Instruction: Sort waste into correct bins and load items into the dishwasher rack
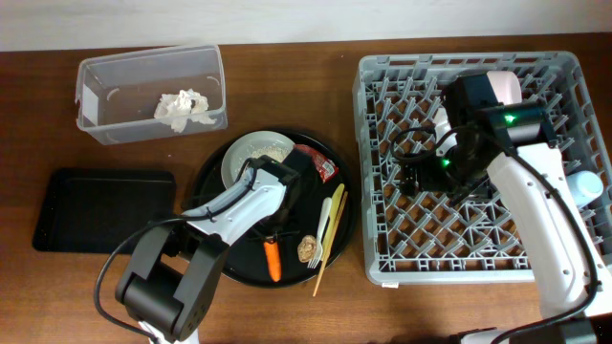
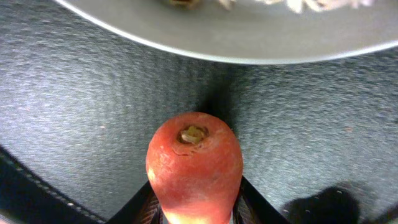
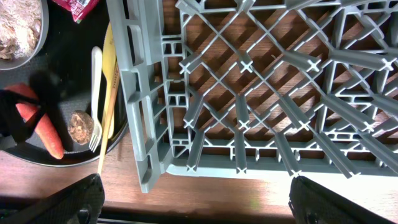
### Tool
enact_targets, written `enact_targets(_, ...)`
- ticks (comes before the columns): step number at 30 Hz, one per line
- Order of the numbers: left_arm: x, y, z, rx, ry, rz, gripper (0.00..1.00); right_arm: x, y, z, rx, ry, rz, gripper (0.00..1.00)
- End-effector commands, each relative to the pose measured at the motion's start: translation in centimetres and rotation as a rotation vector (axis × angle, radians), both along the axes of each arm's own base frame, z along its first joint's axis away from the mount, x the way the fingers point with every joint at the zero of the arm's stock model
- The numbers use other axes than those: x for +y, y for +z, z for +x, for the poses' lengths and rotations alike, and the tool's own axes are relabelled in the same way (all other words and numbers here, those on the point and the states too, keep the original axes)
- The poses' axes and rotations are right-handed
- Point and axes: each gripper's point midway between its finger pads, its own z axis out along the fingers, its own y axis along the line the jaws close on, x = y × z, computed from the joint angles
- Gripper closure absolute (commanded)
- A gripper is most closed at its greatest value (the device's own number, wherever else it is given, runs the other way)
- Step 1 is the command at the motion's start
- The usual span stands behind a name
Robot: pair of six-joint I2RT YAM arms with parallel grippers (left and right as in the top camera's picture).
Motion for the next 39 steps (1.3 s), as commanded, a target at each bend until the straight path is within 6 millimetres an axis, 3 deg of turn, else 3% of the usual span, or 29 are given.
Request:
enact_targets(1,1.7,0.4,-0.1,-0.012,-0.02,0.085,0.79,-0.4,0.3,0.0,-0.012,-0.009,-0.011,0.01)
enact_targets(4,3.4,4.0,0.7,-0.103,-0.011,0.121,0.83,-0.4,0.3,0.0,-0.012,-0.009,-0.011,0.01)
enact_targets(6,8.0,9.6,2.1,-0.264,0.098,0.141,0.83,-0.4,0.3,0.0,-0.012,-0.009,-0.011,0.01)
enact_targets(7,9.2,10.7,2.5,-0.298,0.12,0.135,0.83,-0.4,0.3,0.0,-0.012,-0.009,-0.011,0.01)
enact_targets(9,15.0,13.5,3.1,-0.393,0.287,0.168,0.83,-0.4,0.3,0.0,-0.012,-0.009,-0.011,0.02)
enact_targets(10,18.0,14.0,3.2,-0.4,0.349,0.187,0.83,-0.4,0.3,0.0,-0.012,-0.009,-0.011,0.01)
enact_targets(13,25.7,13.2,3.1,-0.396,0.569,0.231,0.83,-0.4,0.3,0.0,-0.012,-0.009,-0.01,0.01)
enact_targets(16,29.7,11.5,3.1,-0.387,0.715,0.225,0.83,-0.4,0.3,0.0,-0.012,-0.009,-0.011,0.01)
enact_targets(19,31.6,9.7,3.2,-0.361,0.78,0.213,0.83,-0.4,0.3,0.0,-0.012,-0.009,-0.01,0.01)
enact_targets(25,33.8,8.6,3.1,-0.363,0.84,0.225,0.81,-0.4,0.3,-0.1,-0.009,-0.009,-0.011,0.01)
enact_targets(26,34.4,8.2,3.0,-0.36,0.857,0.228,0.5,-0.4,0.3,-0.2,-0.004,-0.009,-0.011,0.01)
enact_targets(27,34.8,8.2,2.9,-0.364,0.869,0.231,0.29,-0.4,0.3,-0.2,-0.004,-0.009,-0.011,0.01)
enact_targets(29,35.1,8.6,3.3,-0.375,0.842,0.227,0.16,-0.4,0.3,-0.2,-0.003,-0.009,-0.012,0.01)
enact_targets(30,34.8,9.2,3.9,-0.384,0.809,0.198,0.05,-0.4,0.3,-0.3,-0.003,-0.009,-0.012,0.01)
enact_targets(31,34.3,9.7,4.3,-0.389,0.803,0.161,0.05,-0.4,0.3,-0.3,-0.003,-0.009,-0.012,0.01)
enact_targets(33,30.9,11.4,6.4,-0.432,0.659,0.061,0.05,-0.4,0.3,-0.2,-0.005,-0.009,-0.012,0.01)
enact_targets(34,25.8,12.6,8.3,-0.464,0.47,-0.036,0.05,-0.4,0.3,-0.2,-0.006,-0.009,-0.012,0.01)
enact_targets(36,17.7,12.9,9.7,-0.45,0.207,-0.197,0.05,-0.4,0.3,-0.2,-0.007,-0.009,-0.012,0.01)
enact_targets(37,12.3,12.6,9.8,-0.42,0.052,-0.283,0.04,-0.4,0.3,-0.2,-0.006,-0.009,-0.012,0.01)
enact_targets(38,8.2,11.8,9.1,-0.38,-0.056,-0.31,0.02,-0.4,0.3,-0.2,-0.006,-0.009,-0.012,0.01)
enact_targets(39,2.8,10.4,7.6,-0.307,-0.205,-0.359,0.01,-0.4,0.3,-0.2,-0.004,-0.009,-0.012,0.01)
